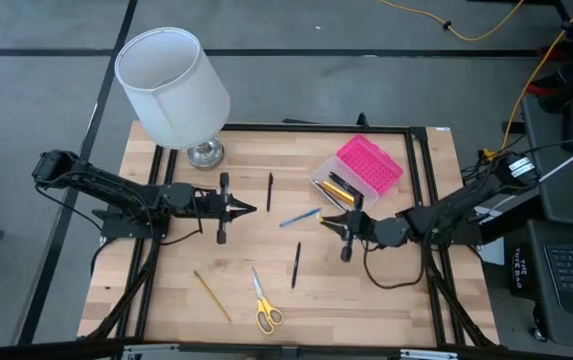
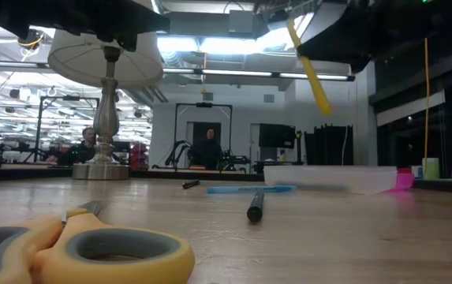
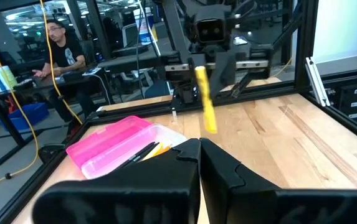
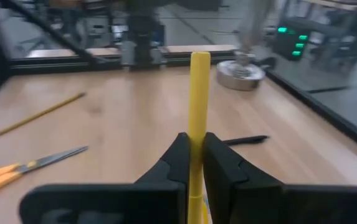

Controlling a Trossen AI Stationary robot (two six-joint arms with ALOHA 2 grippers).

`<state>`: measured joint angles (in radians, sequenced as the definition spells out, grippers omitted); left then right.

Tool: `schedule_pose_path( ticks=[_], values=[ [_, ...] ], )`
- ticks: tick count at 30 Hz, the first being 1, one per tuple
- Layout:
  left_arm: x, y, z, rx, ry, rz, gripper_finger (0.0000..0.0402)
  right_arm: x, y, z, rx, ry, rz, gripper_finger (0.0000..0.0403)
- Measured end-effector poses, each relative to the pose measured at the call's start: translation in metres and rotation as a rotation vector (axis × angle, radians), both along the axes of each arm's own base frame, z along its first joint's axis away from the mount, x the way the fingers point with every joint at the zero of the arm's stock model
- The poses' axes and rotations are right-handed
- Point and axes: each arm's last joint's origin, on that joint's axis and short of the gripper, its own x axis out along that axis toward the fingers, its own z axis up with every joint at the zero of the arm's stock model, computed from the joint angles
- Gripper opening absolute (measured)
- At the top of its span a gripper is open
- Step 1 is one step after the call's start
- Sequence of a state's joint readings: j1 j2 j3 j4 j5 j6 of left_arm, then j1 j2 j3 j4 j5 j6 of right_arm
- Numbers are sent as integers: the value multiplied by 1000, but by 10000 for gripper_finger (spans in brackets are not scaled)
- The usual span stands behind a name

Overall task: Pick & place school supplies into a supply box
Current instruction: Put the yellow pen into the pink supply box

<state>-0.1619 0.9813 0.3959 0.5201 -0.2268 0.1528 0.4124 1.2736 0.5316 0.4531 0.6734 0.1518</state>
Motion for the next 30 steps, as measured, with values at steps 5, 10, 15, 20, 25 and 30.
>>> schedule_pose_path(
  ticks=[5,10,15,20,25,30],
  values=[
    [0,0,0,0,0,0,2,3,-15,-2,3,10,-100,27],
    [0,0,0,0,0,0,2,6,-34,-4,-25,30,-231,27],
    [0,0,0,0,0,0,5,7,-52,-6,-58,54,-368,27],
    [0,0,0,0,0,0,4,7,-67,-6,-78,53,-485,27],
    [0,0,0,0,1,0,6,9,-81,-6,-47,48,-519,27],
    [0,0,0,0,0,0,3,13,-92,1,-5,173,-553,27]
  ],
)
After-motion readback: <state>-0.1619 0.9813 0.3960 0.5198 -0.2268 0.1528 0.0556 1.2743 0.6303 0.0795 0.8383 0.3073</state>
